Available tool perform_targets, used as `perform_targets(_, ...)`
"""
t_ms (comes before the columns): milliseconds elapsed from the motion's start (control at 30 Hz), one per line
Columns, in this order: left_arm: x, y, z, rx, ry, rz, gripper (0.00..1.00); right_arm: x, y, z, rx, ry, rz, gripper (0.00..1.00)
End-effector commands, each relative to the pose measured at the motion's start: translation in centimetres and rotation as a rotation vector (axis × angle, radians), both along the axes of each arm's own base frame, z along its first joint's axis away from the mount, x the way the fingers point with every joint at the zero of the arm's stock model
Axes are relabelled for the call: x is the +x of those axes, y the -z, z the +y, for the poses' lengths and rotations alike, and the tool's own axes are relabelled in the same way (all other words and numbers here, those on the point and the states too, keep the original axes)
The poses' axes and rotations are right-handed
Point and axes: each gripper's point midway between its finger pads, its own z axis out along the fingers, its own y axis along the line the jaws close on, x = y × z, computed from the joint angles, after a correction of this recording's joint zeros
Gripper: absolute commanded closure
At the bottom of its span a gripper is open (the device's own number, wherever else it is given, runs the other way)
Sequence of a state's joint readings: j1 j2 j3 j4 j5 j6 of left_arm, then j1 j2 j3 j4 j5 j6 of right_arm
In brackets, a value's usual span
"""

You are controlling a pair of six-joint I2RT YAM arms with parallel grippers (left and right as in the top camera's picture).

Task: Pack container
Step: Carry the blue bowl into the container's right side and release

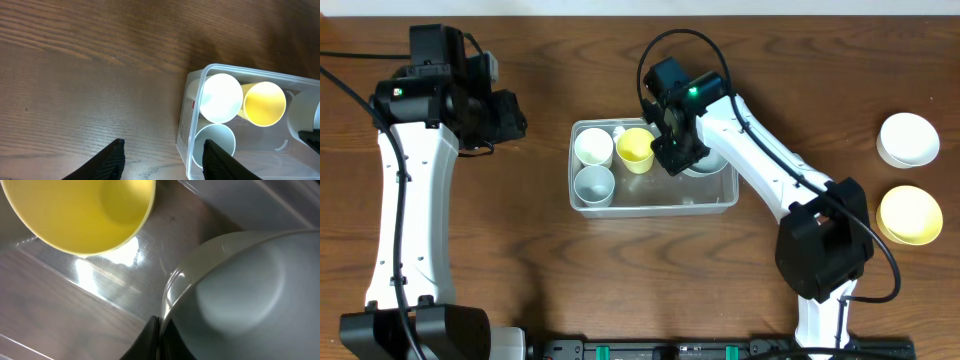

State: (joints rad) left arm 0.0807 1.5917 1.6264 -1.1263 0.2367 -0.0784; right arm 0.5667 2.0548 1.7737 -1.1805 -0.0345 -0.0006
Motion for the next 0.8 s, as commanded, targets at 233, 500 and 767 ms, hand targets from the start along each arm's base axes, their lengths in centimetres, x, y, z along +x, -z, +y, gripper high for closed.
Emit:
perform_targets(233,-0.2,0.5,0.3,0.008,-0.014,0.019,0.49,0.2,0.1,-0.1,0.0,0.017,-0.006,0.78)
perform_targets(500,-0.2,0.5,0.3,0.008,-0.014,0.019,0.49,0.4,-0.5,-0.2,0.001,0.025,-0.02,0.8)
perform_targets(767,-0.2,0.5,0.3,0.008,-0.014,0.02,0.49,3.6,-12.5,-8.7,0.044,0.426,-0.317,0.5)
